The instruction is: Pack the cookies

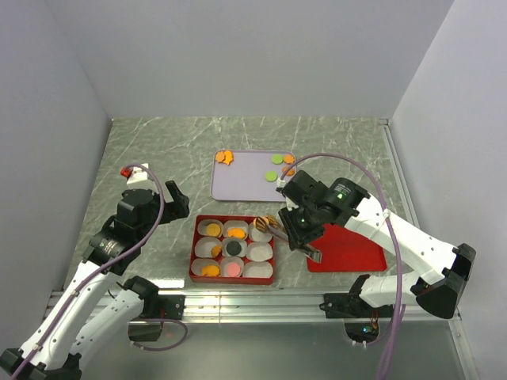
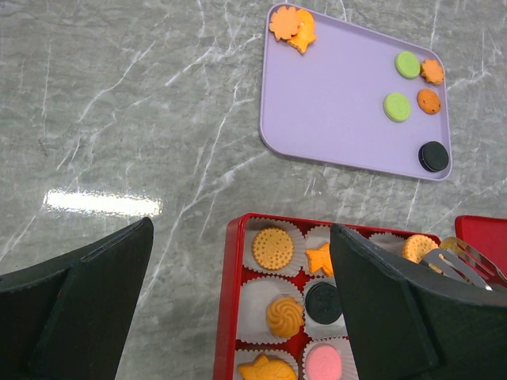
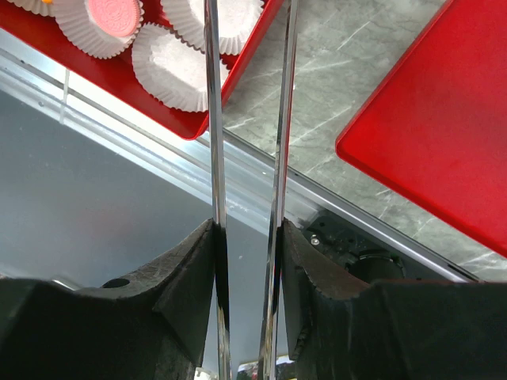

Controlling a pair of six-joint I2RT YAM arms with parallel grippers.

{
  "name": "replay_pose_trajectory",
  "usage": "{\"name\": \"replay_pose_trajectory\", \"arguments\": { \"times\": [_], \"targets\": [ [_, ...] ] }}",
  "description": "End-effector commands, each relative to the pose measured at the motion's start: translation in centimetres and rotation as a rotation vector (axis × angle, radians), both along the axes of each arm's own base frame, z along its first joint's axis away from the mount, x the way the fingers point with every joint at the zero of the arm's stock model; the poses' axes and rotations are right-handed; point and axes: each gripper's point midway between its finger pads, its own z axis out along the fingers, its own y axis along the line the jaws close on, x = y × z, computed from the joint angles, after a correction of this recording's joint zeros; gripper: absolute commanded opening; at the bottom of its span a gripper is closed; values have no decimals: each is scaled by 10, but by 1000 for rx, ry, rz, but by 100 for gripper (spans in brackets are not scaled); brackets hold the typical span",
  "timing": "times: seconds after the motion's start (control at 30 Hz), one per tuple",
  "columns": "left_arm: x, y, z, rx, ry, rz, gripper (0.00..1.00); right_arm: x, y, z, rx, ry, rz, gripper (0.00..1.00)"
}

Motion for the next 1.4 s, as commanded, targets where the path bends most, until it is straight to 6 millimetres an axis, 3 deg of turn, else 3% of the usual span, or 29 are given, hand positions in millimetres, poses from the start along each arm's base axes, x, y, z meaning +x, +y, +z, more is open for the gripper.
{"name": "replay_pose_trajectory", "arguments": {
  "times": [0.0, 0.57, 0.9, 1.37],
  "targets": [
    [1, -1, 13, -17, -42, -4, 99, 7, 1, 6, 14, -50, -3, 35],
    [1, 0, 15, -18, -50, 3, 99, 11, 5, 7, 11, -56, 0, 47],
    [0, 1, 16, -21, -56, 5, 99, 16, 9, 10, 10, -64, -6, 47],
    [0, 0, 16, -20, -58, -2, 99, 46, 35, 65, 99, -175, -33, 47]
  ]
}}
